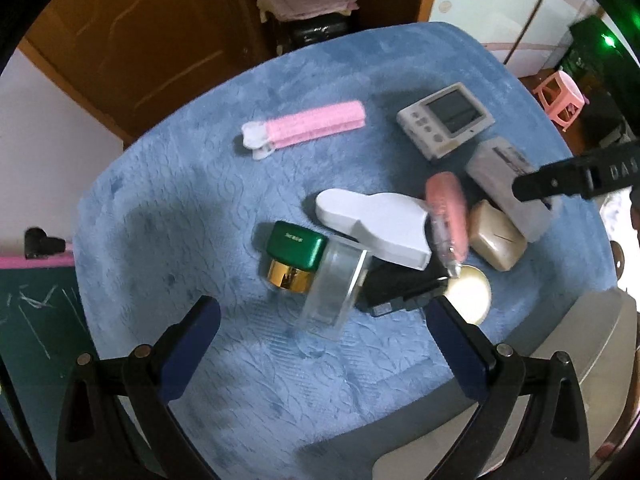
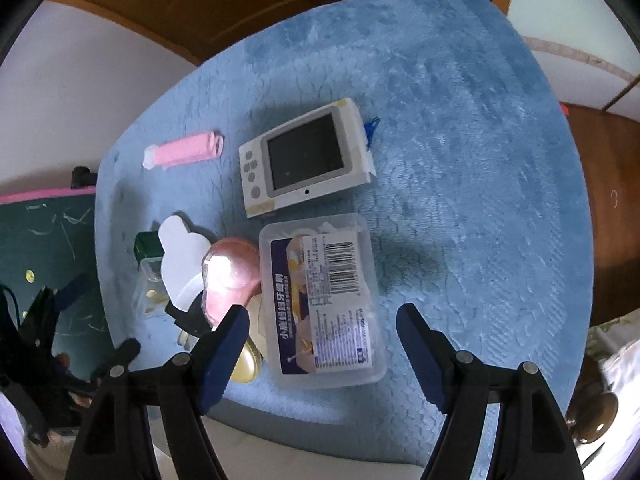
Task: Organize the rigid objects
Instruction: 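Grasp the clear cylinder with the left tool while the right tool grasps the clear toothbrush box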
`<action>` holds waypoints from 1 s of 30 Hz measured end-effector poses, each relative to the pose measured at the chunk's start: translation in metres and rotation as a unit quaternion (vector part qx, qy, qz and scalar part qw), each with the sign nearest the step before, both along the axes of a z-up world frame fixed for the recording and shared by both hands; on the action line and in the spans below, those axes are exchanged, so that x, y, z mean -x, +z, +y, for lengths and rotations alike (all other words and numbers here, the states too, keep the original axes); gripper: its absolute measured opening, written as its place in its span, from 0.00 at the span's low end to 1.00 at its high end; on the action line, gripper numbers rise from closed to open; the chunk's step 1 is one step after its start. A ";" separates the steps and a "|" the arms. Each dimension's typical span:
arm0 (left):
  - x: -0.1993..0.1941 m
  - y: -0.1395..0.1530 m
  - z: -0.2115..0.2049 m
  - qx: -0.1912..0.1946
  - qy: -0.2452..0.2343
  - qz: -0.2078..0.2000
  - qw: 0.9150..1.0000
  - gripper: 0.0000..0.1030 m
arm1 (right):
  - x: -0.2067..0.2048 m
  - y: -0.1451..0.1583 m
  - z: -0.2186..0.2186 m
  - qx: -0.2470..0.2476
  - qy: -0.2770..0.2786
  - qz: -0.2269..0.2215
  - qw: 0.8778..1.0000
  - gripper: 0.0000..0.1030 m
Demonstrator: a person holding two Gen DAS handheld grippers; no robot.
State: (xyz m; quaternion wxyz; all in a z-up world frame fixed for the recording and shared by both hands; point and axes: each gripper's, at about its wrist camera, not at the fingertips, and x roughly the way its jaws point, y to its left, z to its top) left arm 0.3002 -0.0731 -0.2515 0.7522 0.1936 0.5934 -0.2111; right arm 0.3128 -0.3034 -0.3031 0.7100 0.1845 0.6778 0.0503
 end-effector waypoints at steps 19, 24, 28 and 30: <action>-0.012 -0.036 0.001 0.014 0.003 0.047 0.999 0.59 | -0.024 -0.029 0.044 0.034 0.019 0.029 0.999 0.74; -0.014 -0.041 -0.002 0.023 0.003 0.061 0.998 0.44 | -0.028 -0.034 0.043 0.020 0.011 0.035 0.999 0.73; -0.016 -0.043 -0.002 0.025 0.009 0.065 0.998 0.44 | -0.033 -0.036 0.041 0.016 0.014 0.040 0.999 0.70; -0.020 -0.043 -0.003 0.027 0.014 0.069 0.997 0.44 | -0.034 -0.034 0.038 0.009 0.015 0.046 0.999 0.69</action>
